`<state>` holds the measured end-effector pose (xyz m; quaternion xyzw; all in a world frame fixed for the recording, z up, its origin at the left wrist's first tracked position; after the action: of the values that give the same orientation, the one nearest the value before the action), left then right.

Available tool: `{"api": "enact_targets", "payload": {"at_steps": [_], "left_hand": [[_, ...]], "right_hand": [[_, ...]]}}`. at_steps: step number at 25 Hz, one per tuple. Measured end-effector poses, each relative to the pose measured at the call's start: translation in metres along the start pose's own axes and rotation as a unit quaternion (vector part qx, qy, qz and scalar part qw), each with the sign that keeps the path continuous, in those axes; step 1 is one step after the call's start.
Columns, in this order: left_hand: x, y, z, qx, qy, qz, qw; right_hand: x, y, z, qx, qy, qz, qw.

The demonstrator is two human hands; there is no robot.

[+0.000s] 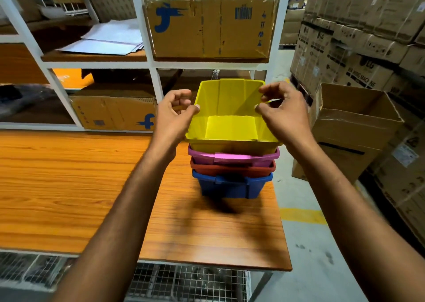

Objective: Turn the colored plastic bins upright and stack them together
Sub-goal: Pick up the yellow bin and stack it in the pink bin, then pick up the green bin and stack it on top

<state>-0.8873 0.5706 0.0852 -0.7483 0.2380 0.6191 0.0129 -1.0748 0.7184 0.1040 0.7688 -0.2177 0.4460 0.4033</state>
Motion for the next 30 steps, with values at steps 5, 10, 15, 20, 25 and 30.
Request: {"api": "enact_targets", "payload": {"at_steps": [5, 10, 15, 20, 25, 30], "left_hand": [[0.025, -0.084, -0.034, -0.077, -0.006, 0.014, 0.997], [0.084, -0.178, -0.097, -0.064, 0.036, -0.046, 0.996], [0.148, -0.263, -0.188, -0.049, 0.102, -0.131, 0.985], [0.183, -0.319, -0.313, -0.101, 0.170, -0.171, 0.965], [0.205, -0.352, -0.411, -0.187, 0.249, -0.194, 0.930], [0.240, -0.364, -0.481, -0.266, 0.232, -0.244, 0.903]], "right_hand": [[0.015, -0.076, 0.026, 0.125, 0.109, -0.023, 0.986], [0.006, -0.184, 0.082, 0.227, 0.152, 0.047, 0.961], [0.013, -0.295, 0.165, 0.321, 0.108, 0.092, 0.936], [0.051, -0.382, 0.260, 0.397, 0.062, 0.035, 0.915], [0.097, -0.436, 0.359, 0.486, 0.054, -0.019, 0.872], [0.126, -0.467, 0.461, 0.553, 0.072, -0.044, 0.829]]}}
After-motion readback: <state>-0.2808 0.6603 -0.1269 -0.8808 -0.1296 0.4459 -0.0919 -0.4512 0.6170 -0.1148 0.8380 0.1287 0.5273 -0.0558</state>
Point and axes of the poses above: each hand's wrist, its own y-axis towards the middle knuckle, its own z-axis out of the palm, x = y × z, the point moved 2 cm from there along y, towards the middle knuckle, and after that the axes turned 6 degrees about y, right-handed, at the moved point
